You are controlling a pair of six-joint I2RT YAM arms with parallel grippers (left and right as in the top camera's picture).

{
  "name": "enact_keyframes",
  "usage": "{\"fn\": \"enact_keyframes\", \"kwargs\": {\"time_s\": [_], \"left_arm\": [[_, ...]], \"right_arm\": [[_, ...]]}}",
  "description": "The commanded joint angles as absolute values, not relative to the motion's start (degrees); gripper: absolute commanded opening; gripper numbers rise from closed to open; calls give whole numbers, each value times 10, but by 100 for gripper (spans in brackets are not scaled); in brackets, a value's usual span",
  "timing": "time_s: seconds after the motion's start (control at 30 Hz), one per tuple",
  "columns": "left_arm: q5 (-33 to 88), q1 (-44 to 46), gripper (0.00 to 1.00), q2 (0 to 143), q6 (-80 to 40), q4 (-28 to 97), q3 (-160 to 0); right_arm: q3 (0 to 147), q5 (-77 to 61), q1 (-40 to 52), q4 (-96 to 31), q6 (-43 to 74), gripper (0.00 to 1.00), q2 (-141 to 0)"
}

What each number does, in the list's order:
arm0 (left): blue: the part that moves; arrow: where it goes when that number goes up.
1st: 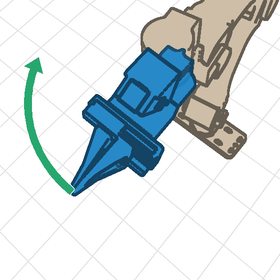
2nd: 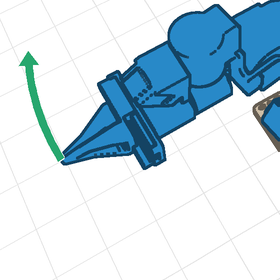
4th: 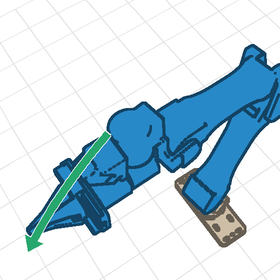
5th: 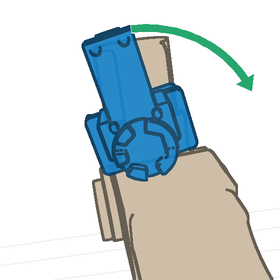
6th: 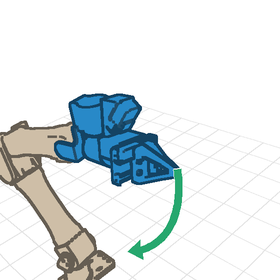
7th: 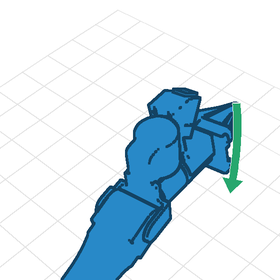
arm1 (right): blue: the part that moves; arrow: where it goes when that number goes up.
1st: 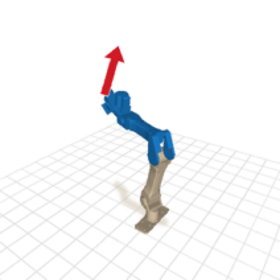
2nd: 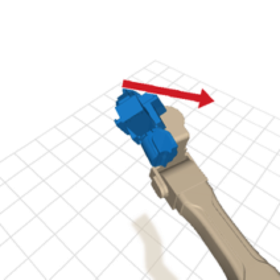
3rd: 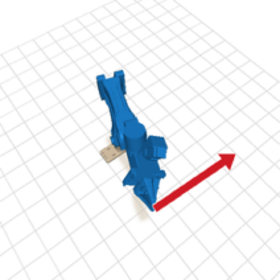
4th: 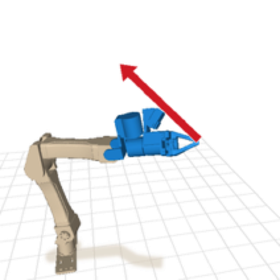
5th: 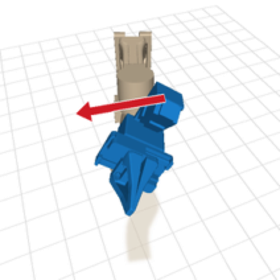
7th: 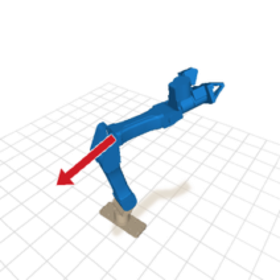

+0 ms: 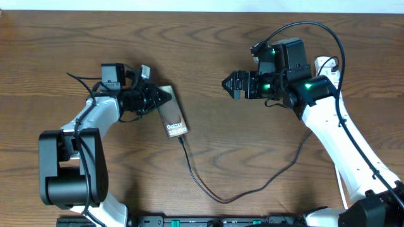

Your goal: Plug charger to phone and switch on socket

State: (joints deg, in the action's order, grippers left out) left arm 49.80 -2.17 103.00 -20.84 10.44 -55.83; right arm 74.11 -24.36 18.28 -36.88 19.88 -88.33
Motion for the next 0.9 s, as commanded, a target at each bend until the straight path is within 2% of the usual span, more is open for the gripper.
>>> {"fn": "enact_keyframes", "kwargs": {"time_s": [0.0, 0.87], "left_arm": [[478, -15, 7, 1037, -206, 105, -543], [441, -8, 7, 1039, -217, 118, -508]], "right_arm": [[747, -239, 185, -371, 188, 99, -876], [747, -224, 205, -371, 188, 99, -876]]}}
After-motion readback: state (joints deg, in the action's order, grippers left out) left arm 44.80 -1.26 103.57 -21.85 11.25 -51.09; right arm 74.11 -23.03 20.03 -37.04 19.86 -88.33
